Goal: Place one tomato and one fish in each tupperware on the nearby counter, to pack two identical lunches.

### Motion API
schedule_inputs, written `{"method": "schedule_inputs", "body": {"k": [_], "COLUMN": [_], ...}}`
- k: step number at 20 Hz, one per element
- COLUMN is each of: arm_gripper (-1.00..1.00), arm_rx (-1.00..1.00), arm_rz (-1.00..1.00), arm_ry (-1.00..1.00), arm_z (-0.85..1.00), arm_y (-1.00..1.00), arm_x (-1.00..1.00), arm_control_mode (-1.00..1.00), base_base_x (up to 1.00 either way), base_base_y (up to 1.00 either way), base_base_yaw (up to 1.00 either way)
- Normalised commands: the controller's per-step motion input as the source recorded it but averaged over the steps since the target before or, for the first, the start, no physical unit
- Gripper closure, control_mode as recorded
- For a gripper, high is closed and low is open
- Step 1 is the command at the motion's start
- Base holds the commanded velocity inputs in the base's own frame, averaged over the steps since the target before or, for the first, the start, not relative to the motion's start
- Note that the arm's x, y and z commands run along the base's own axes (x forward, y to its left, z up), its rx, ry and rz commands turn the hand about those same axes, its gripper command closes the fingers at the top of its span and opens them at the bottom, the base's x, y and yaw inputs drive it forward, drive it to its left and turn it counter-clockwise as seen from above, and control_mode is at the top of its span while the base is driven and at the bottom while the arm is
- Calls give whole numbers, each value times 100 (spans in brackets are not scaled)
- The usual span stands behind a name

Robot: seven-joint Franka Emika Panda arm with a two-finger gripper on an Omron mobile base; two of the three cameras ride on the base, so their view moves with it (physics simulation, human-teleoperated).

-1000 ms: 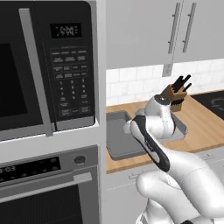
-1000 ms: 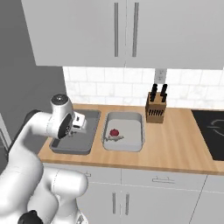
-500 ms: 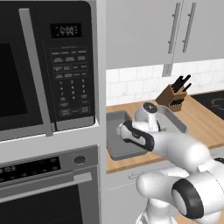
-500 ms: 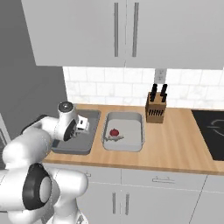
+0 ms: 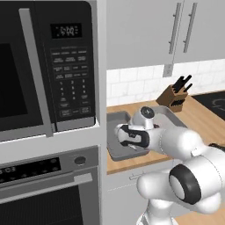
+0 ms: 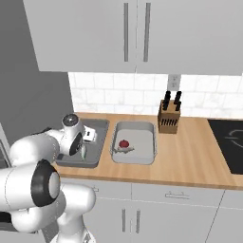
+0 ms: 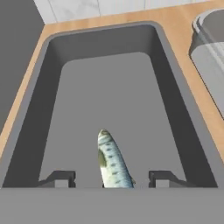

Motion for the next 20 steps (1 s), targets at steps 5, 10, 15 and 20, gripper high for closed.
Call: {"method": "schedule_inputs", "body": {"k": [5,10,15,20], "arm_gripper": [-100,-100,-100,-100], "arm_rx": [0,1,1,0], "arm_rz": [-11,-11,-10,-2], "arm_ry": [0,12,14,-4], "arm_z": [100,100,64,0], "arm_y": [-2,-61,-81,-43], "arm_x": [-11,-85,-100,-100], "arm_control_mode": [-100,-100,-100,-100], "base_base_x": [0,0,0,0], "base_base_y": [0,0,0,0], "base_base_yaw": [0,0,0,0]}}
